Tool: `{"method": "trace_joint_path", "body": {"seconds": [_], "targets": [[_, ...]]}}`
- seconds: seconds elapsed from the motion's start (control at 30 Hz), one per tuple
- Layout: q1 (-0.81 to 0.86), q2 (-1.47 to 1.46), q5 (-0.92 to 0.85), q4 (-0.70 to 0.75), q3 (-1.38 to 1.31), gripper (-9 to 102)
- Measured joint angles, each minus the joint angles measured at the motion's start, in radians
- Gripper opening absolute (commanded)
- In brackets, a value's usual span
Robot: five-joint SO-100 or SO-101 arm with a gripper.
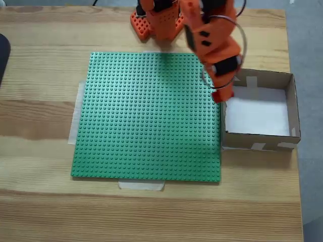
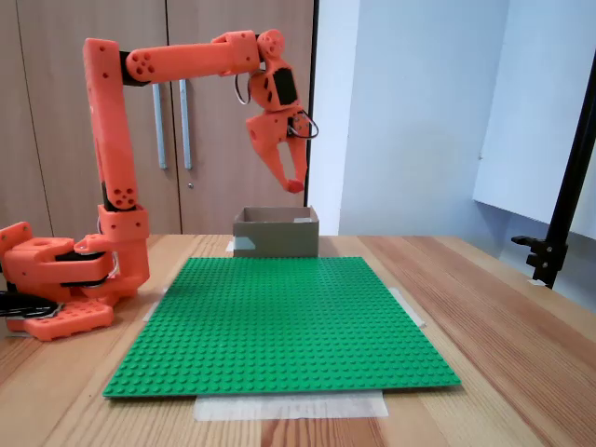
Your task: Pick the red lego block and put it in the box.
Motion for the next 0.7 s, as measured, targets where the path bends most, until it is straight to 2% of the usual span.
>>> {"method": "trace_joint_path", "body": {"seconds": [0.7], "targets": [[-0.163, -0.291, -0.002, 0.002, -0.247, 0]]}}
